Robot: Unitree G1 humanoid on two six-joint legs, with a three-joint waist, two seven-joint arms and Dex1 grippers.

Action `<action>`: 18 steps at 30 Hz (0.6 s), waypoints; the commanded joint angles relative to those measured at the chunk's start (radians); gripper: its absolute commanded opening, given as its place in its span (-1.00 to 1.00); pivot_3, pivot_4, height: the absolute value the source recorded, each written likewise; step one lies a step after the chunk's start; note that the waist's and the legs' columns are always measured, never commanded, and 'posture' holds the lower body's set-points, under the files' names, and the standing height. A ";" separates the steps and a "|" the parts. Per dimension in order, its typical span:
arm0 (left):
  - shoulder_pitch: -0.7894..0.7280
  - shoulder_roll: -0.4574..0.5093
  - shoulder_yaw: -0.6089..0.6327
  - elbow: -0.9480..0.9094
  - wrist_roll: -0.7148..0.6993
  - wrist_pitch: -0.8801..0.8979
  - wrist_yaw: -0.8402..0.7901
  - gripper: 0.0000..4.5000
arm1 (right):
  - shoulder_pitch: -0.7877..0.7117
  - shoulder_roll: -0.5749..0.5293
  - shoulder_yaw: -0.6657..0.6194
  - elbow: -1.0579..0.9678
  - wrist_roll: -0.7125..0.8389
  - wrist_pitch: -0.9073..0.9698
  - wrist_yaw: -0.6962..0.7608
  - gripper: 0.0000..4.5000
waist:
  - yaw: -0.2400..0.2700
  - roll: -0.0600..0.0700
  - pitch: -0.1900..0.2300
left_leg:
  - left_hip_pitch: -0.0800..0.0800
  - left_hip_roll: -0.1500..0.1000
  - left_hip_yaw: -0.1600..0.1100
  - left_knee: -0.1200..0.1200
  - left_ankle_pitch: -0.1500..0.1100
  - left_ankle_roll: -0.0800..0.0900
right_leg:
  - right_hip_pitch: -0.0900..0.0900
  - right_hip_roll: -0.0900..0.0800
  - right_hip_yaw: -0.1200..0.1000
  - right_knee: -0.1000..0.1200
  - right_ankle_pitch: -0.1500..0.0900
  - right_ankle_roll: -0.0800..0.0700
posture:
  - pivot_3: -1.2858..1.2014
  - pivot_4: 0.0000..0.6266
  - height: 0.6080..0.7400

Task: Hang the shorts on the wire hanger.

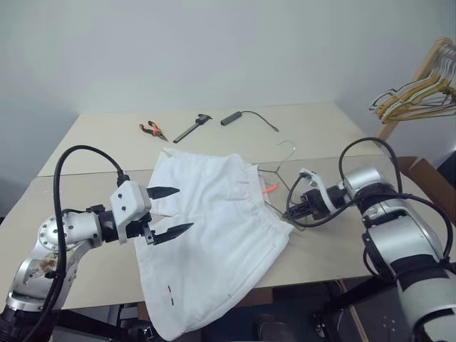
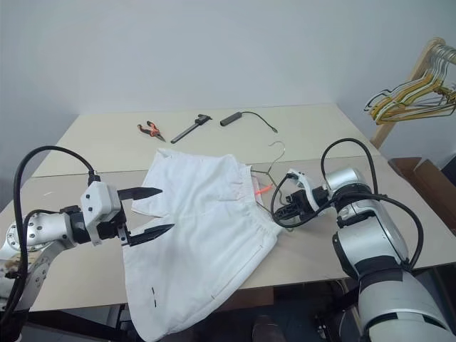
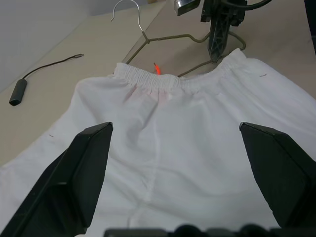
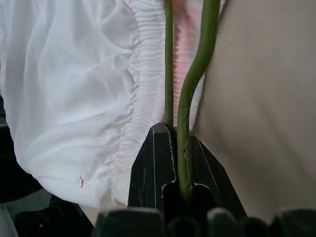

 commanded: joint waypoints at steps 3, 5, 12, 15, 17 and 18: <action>-0.004 0.022 0.035 -0.029 -0.008 -0.005 0.006 0.99 | -0.048 -0.018 -0.096 0.017 -0.004 -0.034 -0.013 -1.00 | 0.001 0.000 0.000 | 0.000 0.000 0.000 0.000 0.000 0.000 | 0.000 0.000 0.000 0.000 0.000 0.000 | 0.14 -1.00 1.00; -0.004 0.024 0.036 -0.024 -0.008 -0.008 0.006 0.99 | -0.055 -0.035 -0.132 -0.002 0.003 -0.053 -0.024 -1.00 | 0.001 0.000 0.000 | 0.000 0.000 0.000 0.000 0.000 0.000 | 0.000 0.000 0.000 0.000 0.000 0.000 | 0.13 -1.00 1.00; -0.039 0.027 0.020 0.007 0.000 -0.028 -0.005 0.99 | -0.018 -0.108 -0.202 -0.276 0.015 -0.108 -0.053 -1.00 | -0.002 0.000 0.000 | -0.001 0.000 0.000 0.000 0.000 0.000 | -0.002 0.000 0.000 0.000 0.000 0.000 | 0.10 -1.00 1.00; -0.094 0.034 0.002 0.048 0.015 -0.051 -0.027 0.99 | 0.022 -0.116 -0.249 -0.463 0.030 -0.109 -0.131 -1.00 | -0.001 0.000 0.000 | -0.001 0.000 0.000 -0.001 0.000 0.000 | -0.003 0.000 0.000 0.001 0.000 0.000 | 0.08 -1.00 1.00; -0.125 0.042 -0.004 0.074 0.023 -0.068 -0.043 0.99 | 0.064 -0.116 -0.257 -0.599 0.021 -0.124 -0.178 -1.00 | -0.003 0.000 0.000 | -0.002 0.000 0.000 -0.001 0.000 0.000 | -0.003 0.000 0.000 0.000 0.000 0.000 | 0.07 -1.00 1.00; -0.157 0.054 -0.003 0.103 0.032 -0.087 -0.059 0.99 | 0.105 -0.115 -0.257 -0.714 0.003 -0.175 -0.220 -1.00 | -0.004 0.000 0.000 | -0.002 0.000 0.000 -0.001 0.000 0.000 | -0.003 0.000 0.000 0.000 0.000 0.000 | 0.06 -1.00 1.00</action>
